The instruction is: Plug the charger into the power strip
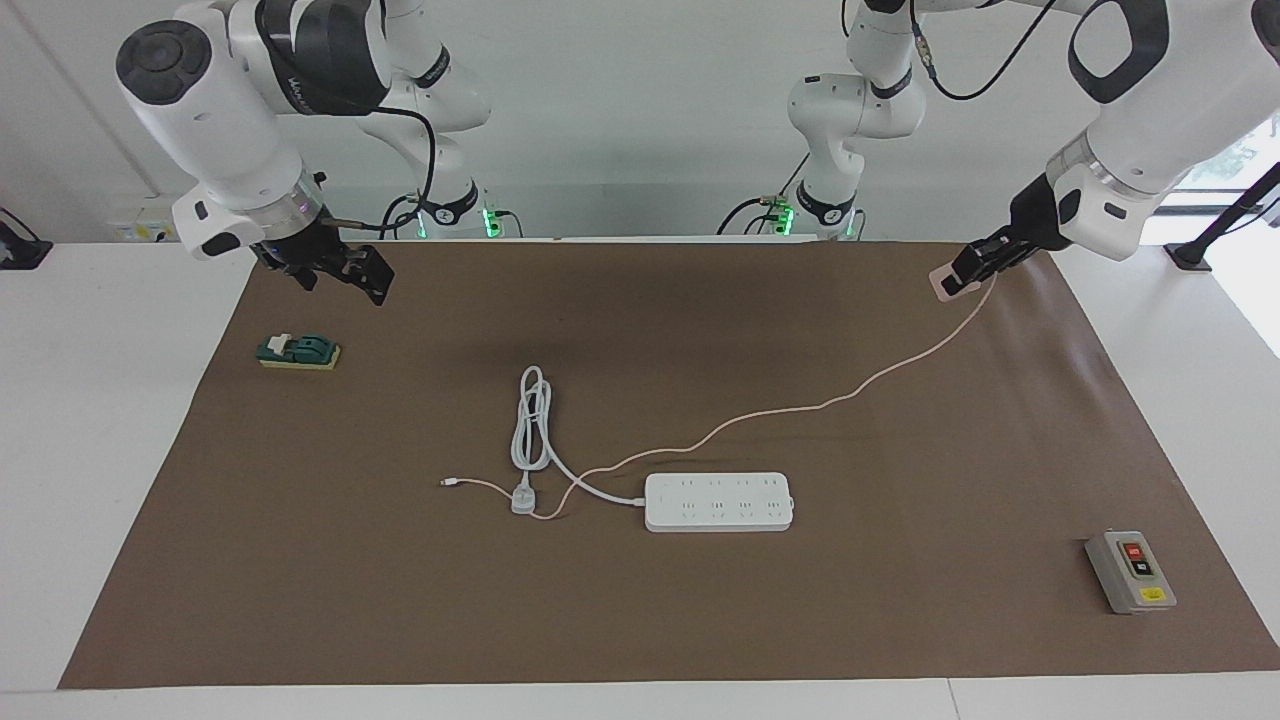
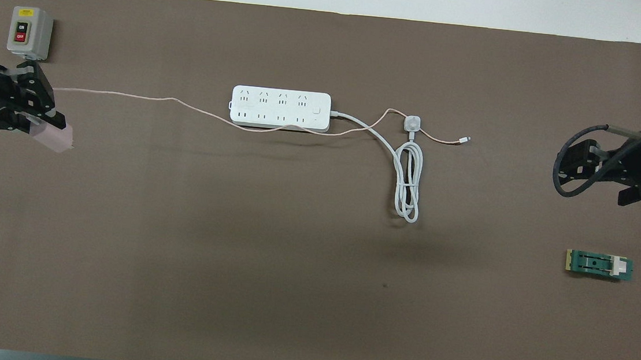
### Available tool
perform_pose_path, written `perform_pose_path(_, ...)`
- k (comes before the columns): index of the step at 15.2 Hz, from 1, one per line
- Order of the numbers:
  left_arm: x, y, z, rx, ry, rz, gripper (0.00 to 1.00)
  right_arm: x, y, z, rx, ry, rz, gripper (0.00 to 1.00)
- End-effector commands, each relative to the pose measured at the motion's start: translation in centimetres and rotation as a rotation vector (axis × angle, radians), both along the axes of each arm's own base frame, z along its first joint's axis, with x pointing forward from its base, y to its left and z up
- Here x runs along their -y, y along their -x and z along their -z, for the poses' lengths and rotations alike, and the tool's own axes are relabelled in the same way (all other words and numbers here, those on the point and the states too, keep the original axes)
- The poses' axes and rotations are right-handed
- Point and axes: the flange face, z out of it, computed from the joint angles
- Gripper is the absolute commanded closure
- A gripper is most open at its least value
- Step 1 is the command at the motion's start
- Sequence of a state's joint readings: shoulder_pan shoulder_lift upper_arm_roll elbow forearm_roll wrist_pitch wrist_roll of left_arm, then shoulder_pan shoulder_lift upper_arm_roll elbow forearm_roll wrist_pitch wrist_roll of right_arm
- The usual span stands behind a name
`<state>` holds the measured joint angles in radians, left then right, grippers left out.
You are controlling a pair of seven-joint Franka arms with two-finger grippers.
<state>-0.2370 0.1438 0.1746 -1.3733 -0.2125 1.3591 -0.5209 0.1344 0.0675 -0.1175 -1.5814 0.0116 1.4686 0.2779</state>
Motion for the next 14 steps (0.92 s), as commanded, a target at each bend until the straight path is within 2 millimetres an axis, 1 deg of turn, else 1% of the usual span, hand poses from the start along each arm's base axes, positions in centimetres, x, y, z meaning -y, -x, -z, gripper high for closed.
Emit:
perform_pose_path(1,4.0,1.2,-1.1,0.005,-0.082,-0.106,1.0,1.6,0.3,-0.5,0.036,-0.007,0.0,0.0)
perform_pose_path(2,4.2,1.3,-1.2,0.004,-0.081,-0.107,1.0,2.2,0.0,-1.0,0.074,-0.009,-0.007,0.0)
perform_pose_path(4,4.6,1.4,-1.2,0.005,-0.081,-0.086,1.0,2.7,-0.2,-1.4,0.095,-0.021,-0.099,0.0)
perform_pose_path(5,4.7,1.4,-1.2,0.003,-0.09,-0.106,1.0,3.1,-0.1,-1.8,0.099,-0.023,-0.12,0.0)
perform_pose_path(7,4.3,1.4,-1.2,-0.007,-0.1,-0.164,1.0,3.6,0.5,-3.5,0.11,-0.012,-0.119,0.0)
perform_pose_path(8,4.0,1.1,-0.9,-0.018,-0.112,-0.256,1.0,4.2,0.8,-4.1,0.099,-0.016,-0.108,0.0)
perform_pose_path(9,4.4,0.8,-0.8,-0.025,-0.126,-0.361,1.0,4.7,0.8,-3.9,0.1,-0.024,-0.1,0.0)
perform_pose_path(11,5.0,-0.3,-0.1,-0.004,-0.134,-0.494,1.0,4.6,0.7,-3.6,0.102,-0.029,-0.123,0.0)
perform_pose_path(12,5.3,-0.7,0.4,-0.004,-0.14,-0.557,1.0,4.7,0.8,-3.7,0.103,-0.032,-0.139,0.0)
perform_pose_path(14,6.5,-2.0,2.4,-0.012,-0.163,-0.642,1.0,5.2,0.9,-3.3,0.09,-0.035,-0.13,0.0)
